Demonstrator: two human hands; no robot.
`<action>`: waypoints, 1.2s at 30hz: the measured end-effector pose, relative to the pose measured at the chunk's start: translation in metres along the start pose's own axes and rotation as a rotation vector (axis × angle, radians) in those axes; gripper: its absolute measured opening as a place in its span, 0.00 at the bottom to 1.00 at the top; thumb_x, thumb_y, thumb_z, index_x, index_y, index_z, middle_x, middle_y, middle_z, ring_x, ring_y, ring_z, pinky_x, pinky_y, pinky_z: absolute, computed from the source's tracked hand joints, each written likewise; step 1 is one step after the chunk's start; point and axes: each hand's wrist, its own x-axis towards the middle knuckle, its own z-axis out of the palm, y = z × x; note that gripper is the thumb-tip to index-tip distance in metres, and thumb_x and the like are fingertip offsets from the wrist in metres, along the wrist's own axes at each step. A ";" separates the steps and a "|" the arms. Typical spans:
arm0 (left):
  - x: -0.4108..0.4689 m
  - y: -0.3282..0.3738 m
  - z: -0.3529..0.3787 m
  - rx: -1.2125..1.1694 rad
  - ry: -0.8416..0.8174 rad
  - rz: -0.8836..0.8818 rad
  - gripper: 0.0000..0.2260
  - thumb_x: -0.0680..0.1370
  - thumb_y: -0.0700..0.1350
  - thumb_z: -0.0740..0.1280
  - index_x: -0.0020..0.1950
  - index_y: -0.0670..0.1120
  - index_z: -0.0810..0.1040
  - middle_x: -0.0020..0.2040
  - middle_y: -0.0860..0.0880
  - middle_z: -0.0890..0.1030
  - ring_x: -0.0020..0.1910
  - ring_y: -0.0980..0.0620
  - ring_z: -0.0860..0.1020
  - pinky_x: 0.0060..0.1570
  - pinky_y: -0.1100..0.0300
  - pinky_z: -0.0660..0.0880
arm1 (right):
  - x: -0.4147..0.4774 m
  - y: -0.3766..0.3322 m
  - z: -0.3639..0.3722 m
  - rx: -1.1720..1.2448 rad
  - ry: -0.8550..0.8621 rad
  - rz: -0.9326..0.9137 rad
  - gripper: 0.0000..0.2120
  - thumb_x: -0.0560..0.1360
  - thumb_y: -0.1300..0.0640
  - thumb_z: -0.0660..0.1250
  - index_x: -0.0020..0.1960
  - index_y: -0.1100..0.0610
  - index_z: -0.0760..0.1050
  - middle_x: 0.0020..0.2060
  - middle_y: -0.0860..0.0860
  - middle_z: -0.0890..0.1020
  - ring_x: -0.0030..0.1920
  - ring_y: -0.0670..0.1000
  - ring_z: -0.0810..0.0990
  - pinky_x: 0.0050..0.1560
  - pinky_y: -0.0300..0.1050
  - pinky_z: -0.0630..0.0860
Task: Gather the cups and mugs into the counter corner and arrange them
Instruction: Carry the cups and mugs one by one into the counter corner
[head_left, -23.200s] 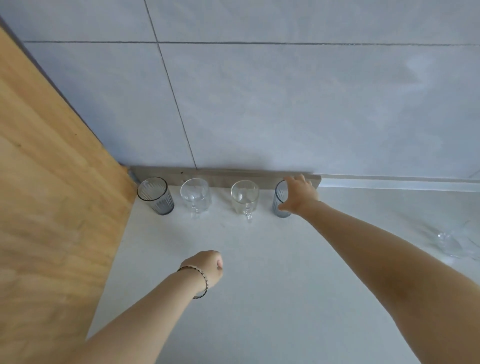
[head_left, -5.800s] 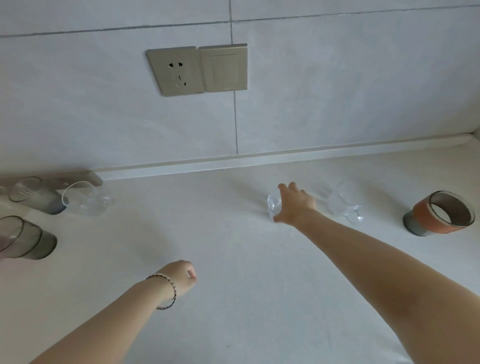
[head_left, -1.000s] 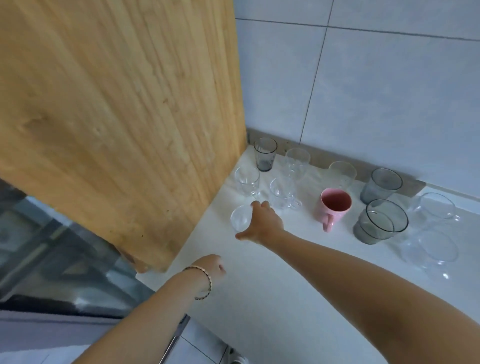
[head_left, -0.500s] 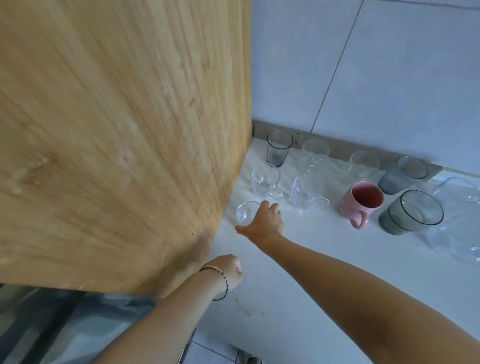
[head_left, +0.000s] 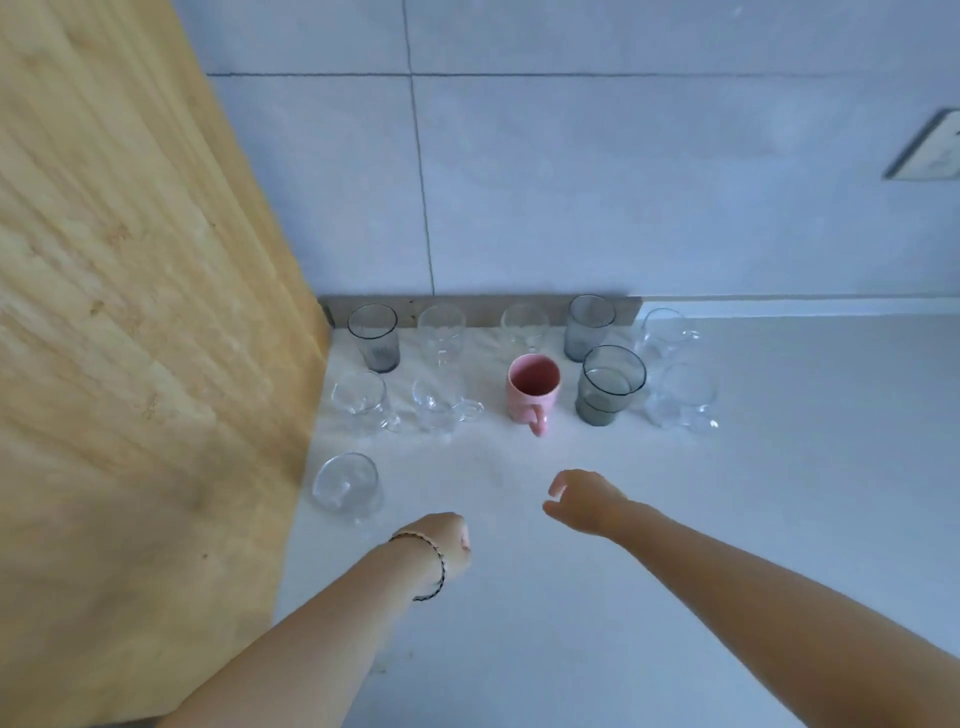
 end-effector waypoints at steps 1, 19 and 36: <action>0.003 0.022 -0.003 0.022 -0.006 0.031 0.17 0.75 0.38 0.55 0.29 0.53 0.58 0.31 0.54 0.59 0.33 0.50 0.63 0.29 0.63 0.54 | -0.008 0.026 -0.007 -0.011 -0.009 0.025 0.17 0.78 0.51 0.60 0.65 0.55 0.72 0.65 0.51 0.75 0.66 0.53 0.73 0.63 0.45 0.70; -0.012 0.506 0.103 0.311 0.049 0.507 0.06 0.78 0.42 0.57 0.46 0.51 0.71 0.60 0.48 0.78 0.48 0.50 0.72 0.53 0.60 0.71 | -0.214 0.502 -0.104 0.219 0.387 0.517 0.15 0.77 0.53 0.60 0.62 0.52 0.74 0.62 0.51 0.76 0.62 0.54 0.76 0.56 0.44 0.72; 0.062 0.768 0.153 0.570 -0.086 0.737 0.08 0.77 0.43 0.56 0.42 0.51 0.72 0.60 0.47 0.79 0.49 0.49 0.73 0.57 0.58 0.73 | -0.243 0.741 -0.160 0.339 0.457 0.839 0.25 0.76 0.55 0.63 0.71 0.55 0.64 0.68 0.54 0.68 0.68 0.55 0.69 0.60 0.45 0.70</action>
